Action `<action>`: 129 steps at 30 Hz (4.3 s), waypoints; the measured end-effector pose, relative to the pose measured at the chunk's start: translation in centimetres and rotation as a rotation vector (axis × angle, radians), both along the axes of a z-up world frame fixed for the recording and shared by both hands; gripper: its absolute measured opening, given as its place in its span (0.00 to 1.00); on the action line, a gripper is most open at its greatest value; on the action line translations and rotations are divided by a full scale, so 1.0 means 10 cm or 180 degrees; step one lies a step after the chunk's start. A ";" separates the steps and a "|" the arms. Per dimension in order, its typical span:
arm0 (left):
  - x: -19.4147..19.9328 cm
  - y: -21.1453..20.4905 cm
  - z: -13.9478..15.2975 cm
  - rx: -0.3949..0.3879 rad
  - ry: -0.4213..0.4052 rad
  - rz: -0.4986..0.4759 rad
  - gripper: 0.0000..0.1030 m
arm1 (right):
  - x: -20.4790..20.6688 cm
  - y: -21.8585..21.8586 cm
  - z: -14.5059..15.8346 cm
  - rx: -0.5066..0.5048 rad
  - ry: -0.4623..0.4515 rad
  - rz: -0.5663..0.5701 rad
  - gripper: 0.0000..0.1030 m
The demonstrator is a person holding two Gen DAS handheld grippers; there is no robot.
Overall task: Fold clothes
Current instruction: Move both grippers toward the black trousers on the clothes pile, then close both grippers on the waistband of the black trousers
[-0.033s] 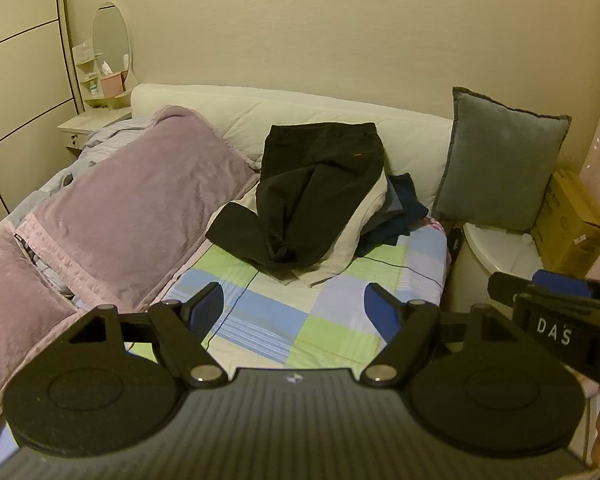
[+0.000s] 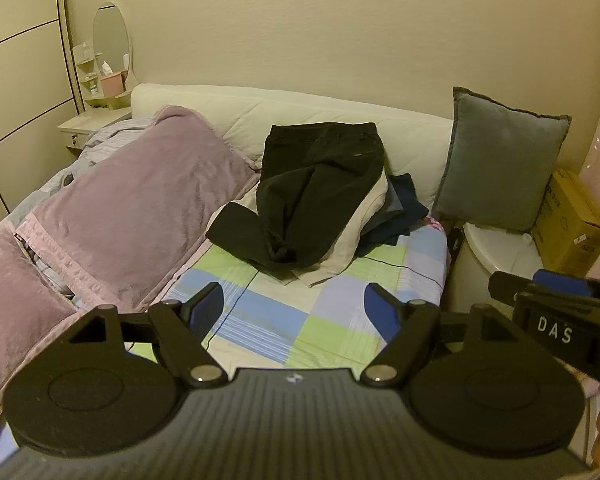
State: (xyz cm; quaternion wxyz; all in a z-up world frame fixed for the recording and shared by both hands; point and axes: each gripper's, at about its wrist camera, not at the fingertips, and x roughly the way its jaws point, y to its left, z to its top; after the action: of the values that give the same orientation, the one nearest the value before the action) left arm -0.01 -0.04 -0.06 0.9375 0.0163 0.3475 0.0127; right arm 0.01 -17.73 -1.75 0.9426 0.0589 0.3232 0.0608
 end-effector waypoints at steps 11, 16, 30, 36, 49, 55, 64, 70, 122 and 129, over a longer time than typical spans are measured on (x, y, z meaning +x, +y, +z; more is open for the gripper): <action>-0.08 0.13 0.01 -0.0129 -0.0043 0.0107 0.73 | 0.02 -0.06 0.03 -0.0042 -0.0010 0.0032 0.45; -0.09 0.20 0.01 -0.0137 -0.0038 0.0176 0.73 | -0.06 0.02 0.05 -0.0074 -0.0072 0.0025 0.45; -0.16 0.29 -0.03 -0.0212 -0.0059 0.0275 0.73 | -0.04 0.04 0.02 -0.0143 -0.0116 0.0144 0.45; -0.08 0.24 -0.01 -0.0234 -0.0069 0.0249 0.73 | 0.02 0.00 0.03 -0.0169 -0.0148 0.0140 0.45; 0.28 0.34 -0.09 -0.0259 -0.0049 0.0323 0.73 | 0.45 -0.04 0.00 -0.0216 -0.0185 0.0286 0.45; 0.50 0.41 -0.21 -0.0221 0.0015 0.0478 0.73 | 0.75 -0.05 -0.17 -0.0293 -0.0150 0.0396 0.45; 1.19 0.27 -0.40 -0.0191 0.0164 0.0611 0.72 | 1.43 -0.17 -0.39 -0.0345 -0.0068 0.0594 0.45; 1.73 0.08 -0.51 -0.0183 0.0306 0.0662 0.72 | 1.98 -0.33 -0.51 -0.0301 0.0062 0.0637 0.45; 4.79 -0.01 -2.03 -0.0389 0.0852 0.0802 0.66 | 5.77 -1.43 -1.82 0.0636 0.0855 0.0532 0.45; 4.80 0.22 -2.27 -0.0569 0.0984 0.0958 0.66 | 6.27 -1.57 -2.18 0.1567 0.0901 0.0138 0.45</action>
State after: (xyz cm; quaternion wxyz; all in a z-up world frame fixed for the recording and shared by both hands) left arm 47.97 2.16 -22.79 0.8584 -0.1170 0.4851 0.1189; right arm 62.66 -33.40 -23.51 0.8439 0.2870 0.4282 0.1487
